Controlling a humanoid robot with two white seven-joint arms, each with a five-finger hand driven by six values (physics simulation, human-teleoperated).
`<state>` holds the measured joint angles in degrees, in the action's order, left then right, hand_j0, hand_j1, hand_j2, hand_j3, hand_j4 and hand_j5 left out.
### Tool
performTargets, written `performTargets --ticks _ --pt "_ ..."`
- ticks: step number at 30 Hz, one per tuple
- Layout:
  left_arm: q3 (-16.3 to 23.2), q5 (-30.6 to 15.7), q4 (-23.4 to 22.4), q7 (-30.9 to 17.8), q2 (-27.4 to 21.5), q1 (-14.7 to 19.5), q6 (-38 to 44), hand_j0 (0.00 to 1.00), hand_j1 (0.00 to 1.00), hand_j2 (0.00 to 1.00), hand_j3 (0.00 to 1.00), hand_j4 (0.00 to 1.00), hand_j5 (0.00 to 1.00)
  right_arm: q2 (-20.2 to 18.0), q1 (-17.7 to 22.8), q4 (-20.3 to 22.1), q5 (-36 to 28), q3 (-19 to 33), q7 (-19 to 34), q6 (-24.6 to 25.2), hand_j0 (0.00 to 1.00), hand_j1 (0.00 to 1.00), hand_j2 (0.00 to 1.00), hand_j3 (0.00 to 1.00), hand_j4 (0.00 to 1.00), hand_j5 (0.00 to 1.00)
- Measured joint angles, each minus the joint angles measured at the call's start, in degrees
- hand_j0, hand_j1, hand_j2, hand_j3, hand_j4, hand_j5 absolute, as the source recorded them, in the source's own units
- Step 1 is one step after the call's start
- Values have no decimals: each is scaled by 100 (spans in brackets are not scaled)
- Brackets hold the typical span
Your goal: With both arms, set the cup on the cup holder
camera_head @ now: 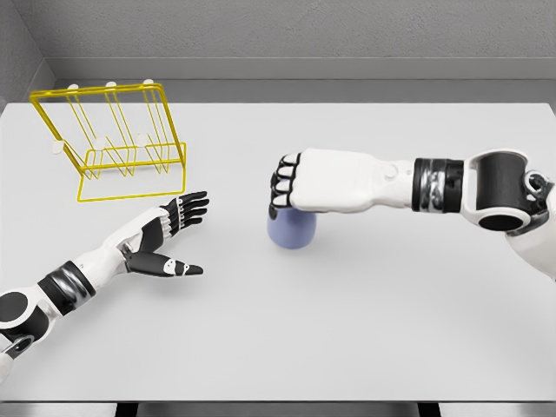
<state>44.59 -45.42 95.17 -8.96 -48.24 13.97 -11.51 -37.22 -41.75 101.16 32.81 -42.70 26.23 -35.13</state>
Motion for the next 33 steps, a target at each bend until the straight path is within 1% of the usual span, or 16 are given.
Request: performTargets --ticks 15,24,26,27,29,31,33 --pt "0 4 -44 0 3 0 -4 100 100 100 100 100 100 570 0 -118 386 -270 25 1 59 59 59 59 59 59" --pt "-1 20 -43 0 3 0 -8 100 100 100 100 100 100 707 0 -540 593 -428 18 -1 60 60 60 60 60 60" --pt "-1 29 -44 0 3 0 -9 100 100 100 100 100 100 721 0 -593 611 -449 16 -1 61 61 61 61 61 61" --pt "-1 32 -44 0 3 0 -9 100 100 100 100 100 100 733 0 -620 617 -456 16 -1 64 64 64 64 64 64" --pt "-1 36 -45 0 3 0 -9 100 100 100 100 100 100 747 18 -649 634 -463 16 -1 84 84 84 84 84 84" --pt "-1 38 -45 0 3 0 -9 100 100 100 100 100 100 757 26 -646 649 -467 16 -1 96 96 96 96 96 96" --pt "-1 38 -43 0 3 0 -9 100 100 100 100 100 100 765 26 -625 651 -469 16 0 99 99 99 99 99 99"
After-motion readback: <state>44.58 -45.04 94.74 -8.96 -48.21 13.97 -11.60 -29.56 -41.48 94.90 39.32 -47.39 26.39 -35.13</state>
